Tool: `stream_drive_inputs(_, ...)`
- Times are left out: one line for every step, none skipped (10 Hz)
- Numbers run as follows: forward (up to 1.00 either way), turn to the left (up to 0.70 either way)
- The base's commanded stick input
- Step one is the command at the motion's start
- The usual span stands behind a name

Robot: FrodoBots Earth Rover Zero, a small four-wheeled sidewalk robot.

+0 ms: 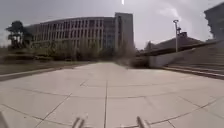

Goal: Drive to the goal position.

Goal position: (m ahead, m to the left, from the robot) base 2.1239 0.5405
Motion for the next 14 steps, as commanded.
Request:
stream_drive_inputs(0.70,0.00)
stream_drive_inputs(0.70,0.07)
stream_drive_inputs(0.70,0.27)
stream_drive_inputs(0.70,0.27)
stream_drive_inputs(0.70,0.09)
stream_drive_inputs(0.70,0.00)
stream_drive_inputs(0.70,0.00)
stream_drive_inputs(0.70,0.00)
stream_drive_inputs(0.70,0.00)
stream_drive_inputs(0.70,0.00)
stream_drive_inputs(0.70,0.00)
stream_drive_inputs(0.70,0.00)
stream_drive_inputs(0.70,0.00)
stream_drive_inputs(0.70,0.00)
